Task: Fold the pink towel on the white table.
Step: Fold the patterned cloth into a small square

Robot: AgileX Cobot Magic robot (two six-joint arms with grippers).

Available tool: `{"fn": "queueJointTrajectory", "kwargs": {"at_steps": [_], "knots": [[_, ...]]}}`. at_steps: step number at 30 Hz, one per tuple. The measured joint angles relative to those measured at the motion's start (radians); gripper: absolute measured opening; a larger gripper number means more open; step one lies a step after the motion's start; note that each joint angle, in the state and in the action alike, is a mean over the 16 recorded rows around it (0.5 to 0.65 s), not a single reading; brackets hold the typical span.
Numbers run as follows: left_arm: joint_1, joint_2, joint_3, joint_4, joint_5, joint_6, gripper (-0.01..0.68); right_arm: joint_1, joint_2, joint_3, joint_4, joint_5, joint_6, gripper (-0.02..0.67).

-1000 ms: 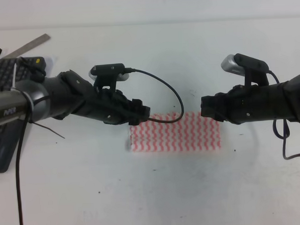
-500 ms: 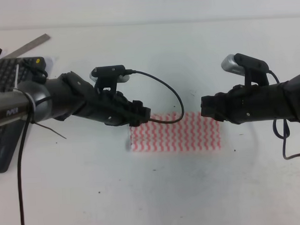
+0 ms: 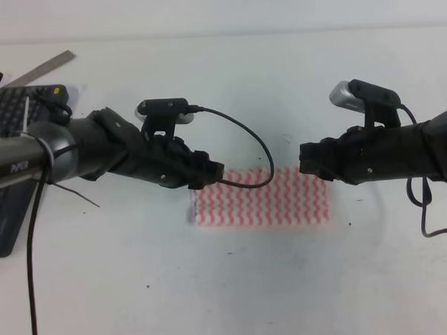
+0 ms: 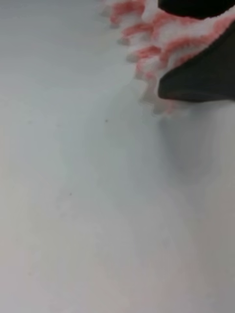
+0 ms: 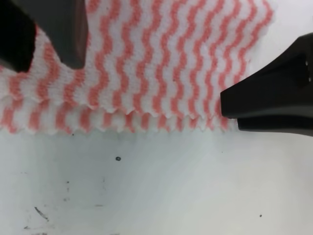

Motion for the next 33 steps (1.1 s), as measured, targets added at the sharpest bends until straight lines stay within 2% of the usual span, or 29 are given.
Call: {"fn": "queueJointTrajectory", "kwargs": {"at_steps": [5,10,33], "knots": [[0.000,0.000,0.000,0.000,-0.004,0.018,0.191,0.000,0.000,0.000,0.000,0.000,0.000,0.153],[0.000,0.001,0.000,0.004,-0.013,0.039,0.160,0.000,0.000,0.000,-0.001,0.000,0.000,0.153],[0.000,-0.002,0.000,0.034,-0.033,0.097,0.129,0.000,-0.001,0.000,-0.002,0.000,0.000,0.152]]}}
